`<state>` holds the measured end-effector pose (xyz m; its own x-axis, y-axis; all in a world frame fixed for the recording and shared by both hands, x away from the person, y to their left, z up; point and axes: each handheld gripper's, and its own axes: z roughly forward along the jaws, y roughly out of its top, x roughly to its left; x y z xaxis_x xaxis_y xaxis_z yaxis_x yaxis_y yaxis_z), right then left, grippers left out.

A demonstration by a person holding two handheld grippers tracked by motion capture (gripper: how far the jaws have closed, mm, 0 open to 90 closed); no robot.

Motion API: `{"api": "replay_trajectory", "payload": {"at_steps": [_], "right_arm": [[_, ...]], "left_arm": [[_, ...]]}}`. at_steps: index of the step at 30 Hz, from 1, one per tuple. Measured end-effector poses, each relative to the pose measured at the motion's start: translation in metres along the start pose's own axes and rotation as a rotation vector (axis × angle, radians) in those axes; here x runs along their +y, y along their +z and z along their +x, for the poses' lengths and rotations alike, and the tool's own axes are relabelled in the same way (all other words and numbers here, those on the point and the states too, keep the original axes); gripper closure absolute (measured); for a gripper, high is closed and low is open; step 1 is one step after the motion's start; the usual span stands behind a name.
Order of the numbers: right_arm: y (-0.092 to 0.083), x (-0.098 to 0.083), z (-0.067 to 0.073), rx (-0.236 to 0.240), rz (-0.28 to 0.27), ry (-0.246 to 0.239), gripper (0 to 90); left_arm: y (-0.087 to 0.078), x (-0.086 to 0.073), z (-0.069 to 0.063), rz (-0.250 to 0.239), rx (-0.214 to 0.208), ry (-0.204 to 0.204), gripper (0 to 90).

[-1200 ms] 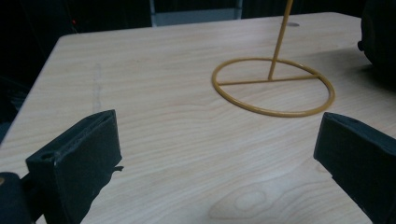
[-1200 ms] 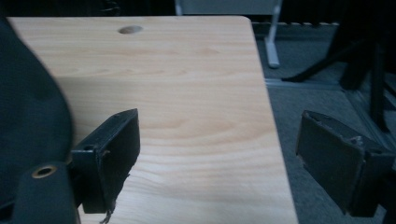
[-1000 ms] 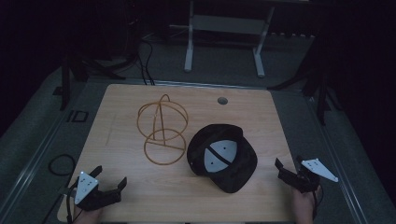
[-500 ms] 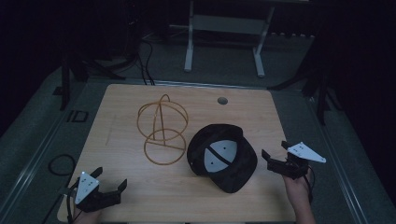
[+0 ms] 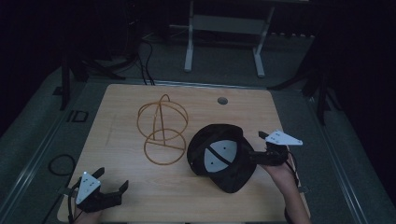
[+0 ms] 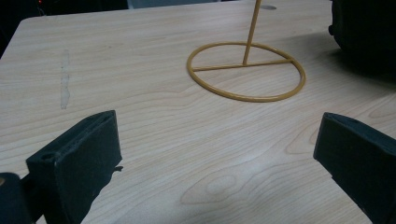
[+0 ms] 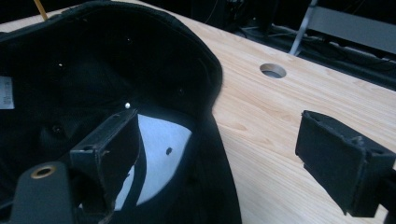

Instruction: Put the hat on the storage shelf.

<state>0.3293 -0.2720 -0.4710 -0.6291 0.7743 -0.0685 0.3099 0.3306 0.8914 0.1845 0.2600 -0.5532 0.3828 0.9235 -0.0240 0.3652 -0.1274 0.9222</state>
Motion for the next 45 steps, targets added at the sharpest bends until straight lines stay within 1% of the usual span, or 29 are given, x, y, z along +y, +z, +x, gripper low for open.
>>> {"api": "replay_trajectory", "payload": {"at_steps": [2,3,5,6,7,8,10,12,14,19,21,22,23,25,26,28,29,32,33,34,36,38,41,43,45], "right_arm": [[0.007,0.004,0.002,0.021,0.009,-0.007,14.7],[0.011,0.006,0.003,0.024,0.013,-0.008,14.7],[0.019,0.009,0.004,0.041,0.021,-0.016,17.0],[0.022,0.011,0.005,0.038,0.029,-0.023,17.2],[0.026,0.013,0.005,0.046,0.036,-0.032,17.5],[0.03,0.015,0.006,0.051,0.048,-0.043,20.0],[0.036,0.018,0.007,0.056,0.06,-0.051,21.1],[0.043,0.021,0.007,0.056,0.079,-0.069,23.7],[0.05,0.023,0.006,0.062,0.091,-0.081,26.6],[0.063,0.028,0.007,0.065,0.126,-0.124,33.6],[0.068,0.03,0.006,0.079,0.139,-0.127,34.9],[0.07,0.03,0.006,0.078,0.147,-0.127,35.9],[0.072,0.031,0.006,0.083,0.15,-0.13,39.0],[0.076,0.032,0.005,0.086,0.164,-0.137,39.9],[0.078,0.033,0.005,0.09,0.168,-0.138,42.7],[0.081,0.034,0.006,0.082,0.177,-0.148,45.7],[0.082,0.034,0.006,0.088,0.18,-0.153,49.0],[0.086,0.034,0.008,0.066,0.2,-0.185,60.6],[0.086,0.033,0.008,0.056,0.201,-0.186,66.1],[0.087,0.033,0.008,0.056,0.204,-0.189,73.1],[0.087,0.033,0.008,0.052,0.208,-0.195,84.1],[0.086,0.033,0.008,0.052,0.219,-0.191,87.3],[0.084,0.033,0.007,0.063,0.219,-0.182,88.0],[0.082,0.034,0.008,0.074,0.209,-0.181,88.2],[0.078,0.036,0.008,0.097,0.19,-0.163,88.4]], "left_arm": [[0.0,0.0,0.0,-0.001,-0.005,-0.001,1.1],[0.0,0.0,0.0,-0.001,-0.006,0.001,1.1],[0.0,0.0,0.0,-0.003,-0.012,0.0,1.1],[0.0,0.0,0.0,-0.003,-0.016,0.001,1.1],[0.0,0.0,0.0,-0.001,-0.024,0.007,1.0],[0.0,-0.001,-0.001,-0.001,-0.023,0.009,1.1],[0.001,-0.001,-0.002,-0.001,-0.035,0.013,1.1],[0.0,0.0,-0.002,-0.003,-0.033,0.019,1.0],[0.0,0.0,-0.003,-0.014,-0.038,0.017,1.1],[0.0,0.0,-0.002,-0.009,-0.044,0.02,1.0],[0.0,0.0,-0.002,-0.009,-0.046,0.02,1.0],[0.0,-0.001,-0.002,-0.01,-0.048,0.02,1.0],[0.0,0.0,-0.002,-0.009,-0.048,0.02,1.1],[0.0,-0.001,-0.002,-0.009,-0.05,0.02,1.1],[0.0,-0.001,-0.002,-0.009,-0.049,0.02,1.1],[0.0,-0.001,-0.002,-0.009,-0.052,0.02,1.1],[0.0,-0.001,-0.002,-0.009,-0.05,0.02,1.0],[0.001,-0.001,-0.002,-0.005,-0.052,0.017,1.1],[0.001,-0.001,-0.001,-0.003,-0.054,0.017,1.0],[0.001,-0.001,-0.001,-0.003,-0.056,0.015,1.1],[0.001,-0.001,-0.001,-0.003,-0.054,0.015,1.1],[0.001,-0.001,-0.002,-0.002,-0.056,0.013,1.0],[0.001,-0.001,-0.003,0.001,-0.059,0.016,1.0],[0.001,-0.001,-0.004,0.001,-0.066,0.018,1.1],[0.002,0.0,-0.004,-0.001,-0.064,0.019,1.0]]}}
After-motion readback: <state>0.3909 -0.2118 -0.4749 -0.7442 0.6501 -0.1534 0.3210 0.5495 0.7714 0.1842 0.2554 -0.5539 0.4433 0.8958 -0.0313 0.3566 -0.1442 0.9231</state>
